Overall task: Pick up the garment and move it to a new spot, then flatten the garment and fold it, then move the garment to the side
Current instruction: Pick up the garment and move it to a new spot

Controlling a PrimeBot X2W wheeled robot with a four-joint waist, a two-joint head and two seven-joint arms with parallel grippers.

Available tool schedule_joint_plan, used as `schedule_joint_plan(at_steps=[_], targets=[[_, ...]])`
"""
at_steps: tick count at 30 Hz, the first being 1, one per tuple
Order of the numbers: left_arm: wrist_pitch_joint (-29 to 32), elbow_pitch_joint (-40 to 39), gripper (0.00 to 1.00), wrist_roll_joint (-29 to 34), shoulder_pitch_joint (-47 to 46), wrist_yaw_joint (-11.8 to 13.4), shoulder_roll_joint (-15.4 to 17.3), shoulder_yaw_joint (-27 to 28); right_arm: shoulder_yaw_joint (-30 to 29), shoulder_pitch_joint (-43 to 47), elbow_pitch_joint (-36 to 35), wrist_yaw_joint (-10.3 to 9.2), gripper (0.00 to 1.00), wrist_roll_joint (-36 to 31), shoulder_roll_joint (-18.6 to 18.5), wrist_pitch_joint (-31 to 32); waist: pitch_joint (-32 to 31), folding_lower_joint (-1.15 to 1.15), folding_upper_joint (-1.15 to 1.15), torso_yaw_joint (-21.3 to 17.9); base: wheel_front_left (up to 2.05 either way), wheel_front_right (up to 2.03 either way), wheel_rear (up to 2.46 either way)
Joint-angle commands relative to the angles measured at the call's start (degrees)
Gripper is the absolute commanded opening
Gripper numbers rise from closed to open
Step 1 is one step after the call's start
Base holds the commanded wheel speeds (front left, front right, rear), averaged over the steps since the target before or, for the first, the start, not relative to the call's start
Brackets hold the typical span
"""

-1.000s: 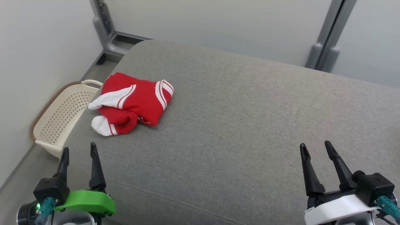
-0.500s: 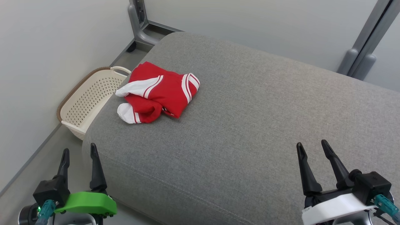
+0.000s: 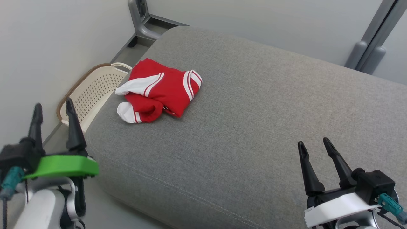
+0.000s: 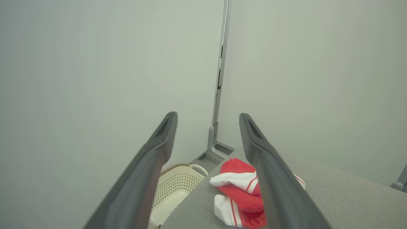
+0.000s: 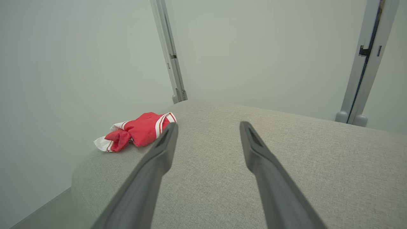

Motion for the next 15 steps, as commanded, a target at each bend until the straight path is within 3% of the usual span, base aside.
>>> schedule_joint_plan(at_steps=[1, 7, 15], targets=[[0.57, -0.42, 1.0, -0.17, -2.53, -0.47, 0.78, 0.48, -0.08, -0.69, -0.47, -0.06, 1.0, -0.57, -0.17, 0.32, 1.13, 0.0, 0.0, -0.84, 0.0, 0.0, 0.0], [7.88, 5.3, 1.0, -3.93, -13.3, -4.34, 2.44, 0.63, 0.2, -2.5, -1.44, -0.06, 1.0, -1.39, -0.17, 1.17, 4.9, 0.0, 0.0, -3.44, 0.0, 0.0, 0.0], [21.68, 27.18, 1.0, -12.22, -25.21, -11.87, 2.79, 0.17, 0.99, -5.33, -2.61, -0.06, 1.0, -2.65, -0.91, 2.42, 11.23, 0.0, 0.0, -8.83, 0.0, 0.0, 0.0]])
